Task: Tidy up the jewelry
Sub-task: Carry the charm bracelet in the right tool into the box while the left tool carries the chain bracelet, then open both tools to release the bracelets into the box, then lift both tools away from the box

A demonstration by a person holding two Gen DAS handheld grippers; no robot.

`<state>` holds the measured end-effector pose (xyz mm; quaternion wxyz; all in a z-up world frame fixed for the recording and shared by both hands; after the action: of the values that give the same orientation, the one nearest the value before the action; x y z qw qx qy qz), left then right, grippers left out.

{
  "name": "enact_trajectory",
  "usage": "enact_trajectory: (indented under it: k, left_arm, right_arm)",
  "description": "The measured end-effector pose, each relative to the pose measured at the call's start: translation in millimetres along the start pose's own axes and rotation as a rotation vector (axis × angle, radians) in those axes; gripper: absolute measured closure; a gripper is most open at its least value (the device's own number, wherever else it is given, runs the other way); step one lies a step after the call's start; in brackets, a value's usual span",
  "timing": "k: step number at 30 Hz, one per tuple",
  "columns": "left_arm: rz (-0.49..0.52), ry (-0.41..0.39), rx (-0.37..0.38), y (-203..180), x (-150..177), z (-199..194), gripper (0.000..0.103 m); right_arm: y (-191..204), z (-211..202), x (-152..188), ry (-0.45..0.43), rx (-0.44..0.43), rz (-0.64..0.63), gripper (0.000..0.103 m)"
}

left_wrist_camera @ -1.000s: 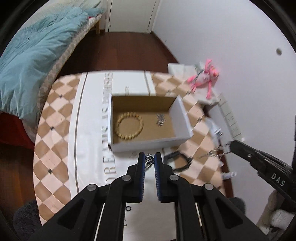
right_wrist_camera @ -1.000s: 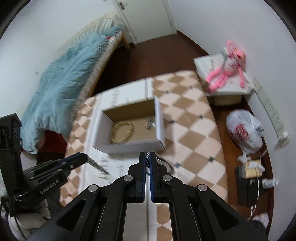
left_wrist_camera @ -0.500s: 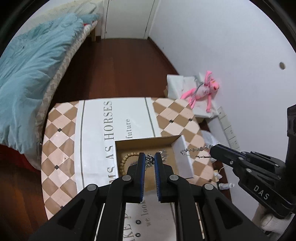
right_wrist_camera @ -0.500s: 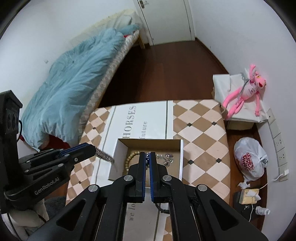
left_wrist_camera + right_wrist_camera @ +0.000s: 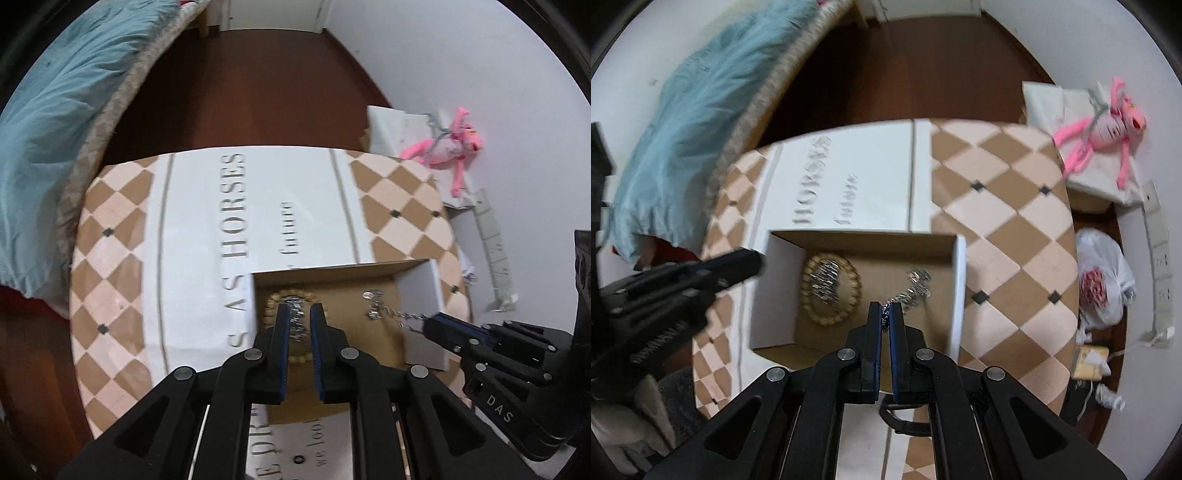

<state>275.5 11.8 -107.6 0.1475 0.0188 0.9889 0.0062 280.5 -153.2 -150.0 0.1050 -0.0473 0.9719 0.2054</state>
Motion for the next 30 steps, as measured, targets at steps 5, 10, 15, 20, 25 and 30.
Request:
enact_trajectory:
  k: [5, 10, 15, 20, 25, 30]
  left_arm:
    - [-0.008, -0.03, -0.088, 9.7, 1.0, -0.4, 0.068]
    - [-0.042, -0.064, -0.128, 18.4, 8.8, -5.3, 0.041]
    - [-0.045, -0.098, -0.178, 20.1, 20.2, -8.6, 0.011]
    - [-0.049, -0.123, -0.216, 20.4, 38.4, -10.5, 0.007]
    - [-0.061, -0.125, -0.224, 18.9, 51.0, -10.7, 0.007]
    - [-0.068, -0.145, -0.226, 17.7, 59.4, -20.4, 0.007]
  right_arm:
    - [-11.2, 0.6, 3.3, 0.009, 0.002, 0.029, 0.074]
    - [-12.6, -6.9, 5.9, -0.011, 0.043, 0.018, 0.059]
    - [-8.7, -14.5, 14.3, -0.052, 0.163, -0.024, 0.022]
    - [-12.4, -12.6, 31.9, -0.072, 0.252, -0.018, 0.007]
    - [-15.6, -13.0, 44.3, -0.104, 0.281, 0.001, 0.006]
    - [-10.7, -21.4, 53.0, -0.13, 0.298, -0.008, 0.006]
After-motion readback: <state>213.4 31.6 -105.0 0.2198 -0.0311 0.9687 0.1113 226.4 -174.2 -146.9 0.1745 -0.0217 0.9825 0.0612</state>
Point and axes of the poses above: each gripper's, at about its wrist camera, not at the fingertips, and z roughly the way its jaws point, y to its left, x to its underside, the point moved 2 cm from there along z, roughly the way its jaws point, and after that the axes turned 11 degrees about -x, right-handed, at the moved point
